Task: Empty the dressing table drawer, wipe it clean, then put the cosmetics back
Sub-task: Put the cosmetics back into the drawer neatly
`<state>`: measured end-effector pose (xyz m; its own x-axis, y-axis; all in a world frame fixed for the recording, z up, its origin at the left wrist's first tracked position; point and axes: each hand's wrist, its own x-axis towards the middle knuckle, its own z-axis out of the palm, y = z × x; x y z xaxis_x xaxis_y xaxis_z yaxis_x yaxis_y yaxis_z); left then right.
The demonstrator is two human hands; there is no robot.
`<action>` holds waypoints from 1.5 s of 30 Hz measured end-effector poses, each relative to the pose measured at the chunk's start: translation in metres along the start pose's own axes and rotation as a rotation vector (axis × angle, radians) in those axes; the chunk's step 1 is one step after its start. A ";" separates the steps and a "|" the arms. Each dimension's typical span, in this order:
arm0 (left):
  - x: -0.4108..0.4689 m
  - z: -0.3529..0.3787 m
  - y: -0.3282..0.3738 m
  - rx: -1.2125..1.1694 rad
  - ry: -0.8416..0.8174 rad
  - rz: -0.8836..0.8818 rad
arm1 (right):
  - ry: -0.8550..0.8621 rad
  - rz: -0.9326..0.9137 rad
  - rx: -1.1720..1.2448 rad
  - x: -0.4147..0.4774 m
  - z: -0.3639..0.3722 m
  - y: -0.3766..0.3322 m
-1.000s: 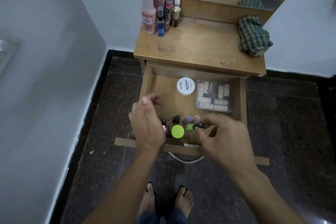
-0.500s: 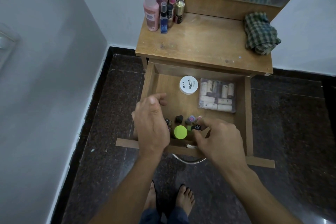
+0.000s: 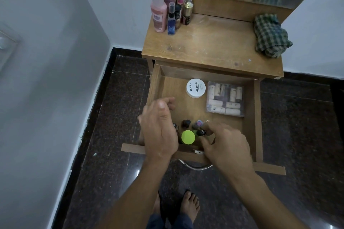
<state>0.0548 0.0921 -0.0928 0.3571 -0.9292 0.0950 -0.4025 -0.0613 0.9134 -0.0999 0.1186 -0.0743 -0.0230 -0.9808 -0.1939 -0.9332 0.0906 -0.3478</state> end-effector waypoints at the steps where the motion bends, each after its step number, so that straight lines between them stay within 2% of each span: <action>1: -0.001 0.000 0.000 -0.001 0.002 0.003 | 0.003 -0.002 0.001 -0.002 -0.003 0.001; 6: -0.002 -0.002 0.002 -0.023 0.022 -0.015 | 0.193 -0.090 0.061 0.014 -0.044 -0.015; 9: -0.002 -0.002 0.004 0.011 0.017 -0.020 | 0.320 -0.147 0.159 0.064 -0.073 -0.050; 13: 0.000 -0.001 0.002 0.089 0.000 0.025 | 0.406 -0.172 0.260 0.139 -0.094 -0.102; 18: 0.002 0.000 -0.002 0.102 -0.012 0.030 | 0.433 -0.233 0.202 0.197 -0.093 -0.138; 24: 0.003 0.000 0.000 0.108 -0.011 0.040 | 0.419 -0.233 0.088 0.223 -0.087 -0.136; 34: 0.004 -0.002 -0.002 0.079 -0.051 0.021 | 0.420 -0.233 0.109 0.201 -0.107 -0.124; 45: -0.001 -0.001 0.001 0.112 -0.069 -0.002 | 0.299 -0.208 0.116 0.066 -0.100 -0.017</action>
<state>0.0546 0.0935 -0.0916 0.3011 -0.9516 0.0621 -0.4949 -0.1002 0.8631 -0.1210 0.0346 0.0102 0.0431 -0.9858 0.1622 -0.8826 -0.1136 -0.4561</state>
